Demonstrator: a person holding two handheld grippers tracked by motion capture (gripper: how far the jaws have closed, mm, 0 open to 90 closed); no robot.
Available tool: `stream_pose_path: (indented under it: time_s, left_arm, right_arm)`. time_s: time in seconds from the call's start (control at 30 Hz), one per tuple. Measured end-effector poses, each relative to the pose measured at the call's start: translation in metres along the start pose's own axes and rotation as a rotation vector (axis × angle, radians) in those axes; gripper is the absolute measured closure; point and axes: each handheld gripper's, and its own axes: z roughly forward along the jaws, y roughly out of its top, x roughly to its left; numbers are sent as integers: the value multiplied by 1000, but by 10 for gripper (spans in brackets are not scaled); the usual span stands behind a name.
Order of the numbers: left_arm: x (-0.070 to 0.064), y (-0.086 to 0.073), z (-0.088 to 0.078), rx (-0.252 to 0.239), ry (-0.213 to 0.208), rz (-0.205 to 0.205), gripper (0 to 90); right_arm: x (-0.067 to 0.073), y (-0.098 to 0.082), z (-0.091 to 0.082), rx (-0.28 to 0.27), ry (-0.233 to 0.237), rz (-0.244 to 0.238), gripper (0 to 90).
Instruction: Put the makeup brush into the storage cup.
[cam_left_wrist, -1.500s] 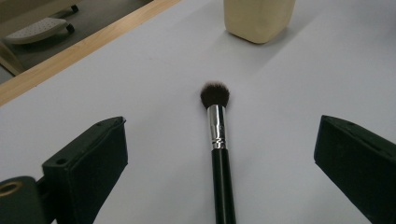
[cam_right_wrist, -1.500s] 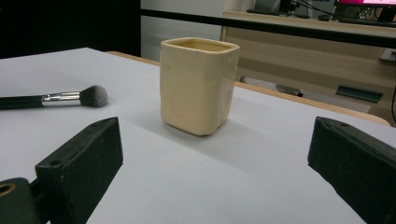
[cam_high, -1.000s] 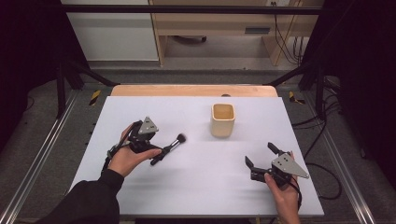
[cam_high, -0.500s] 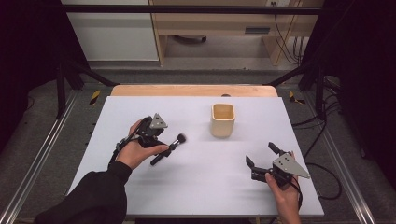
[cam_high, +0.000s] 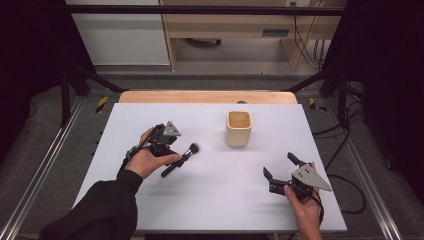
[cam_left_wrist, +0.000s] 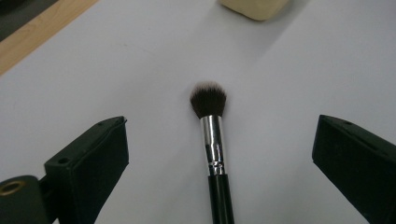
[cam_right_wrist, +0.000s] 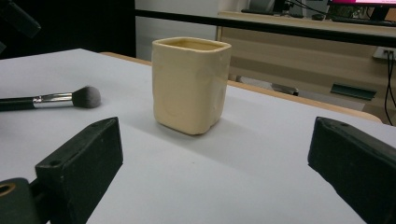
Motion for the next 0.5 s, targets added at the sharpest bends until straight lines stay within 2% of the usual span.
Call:
stream_pose_path:
  time_s: [0.33,0.5]
  left_arm:
    - [3,-2,10,26,-7,-8,40]
    - [5,-3,18,57,-10,-11,38]
  right_arm:
    - [0,0,0,5,0,-2,30]
    - [0,0,0,6,-1,-3,30]
